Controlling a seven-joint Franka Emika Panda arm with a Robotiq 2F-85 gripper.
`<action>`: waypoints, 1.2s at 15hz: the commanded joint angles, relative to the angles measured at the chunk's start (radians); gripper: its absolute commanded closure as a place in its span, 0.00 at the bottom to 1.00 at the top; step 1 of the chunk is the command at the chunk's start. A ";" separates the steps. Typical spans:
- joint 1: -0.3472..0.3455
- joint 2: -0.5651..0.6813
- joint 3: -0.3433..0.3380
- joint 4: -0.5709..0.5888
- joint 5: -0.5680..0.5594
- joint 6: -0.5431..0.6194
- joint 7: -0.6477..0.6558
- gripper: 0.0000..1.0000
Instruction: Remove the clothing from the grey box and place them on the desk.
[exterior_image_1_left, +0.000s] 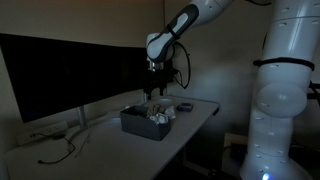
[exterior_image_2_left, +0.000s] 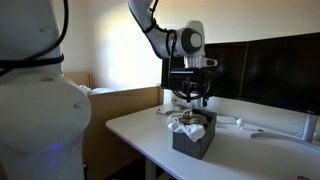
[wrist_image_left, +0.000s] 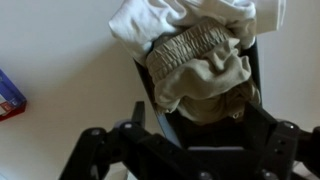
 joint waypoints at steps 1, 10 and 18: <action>0.002 0.080 0.008 -0.028 -0.114 0.093 0.053 0.00; 0.032 0.288 -0.004 0.012 -0.111 -0.012 -0.048 0.27; 0.030 0.291 -0.042 0.034 -0.122 -0.040 -0.004 0.78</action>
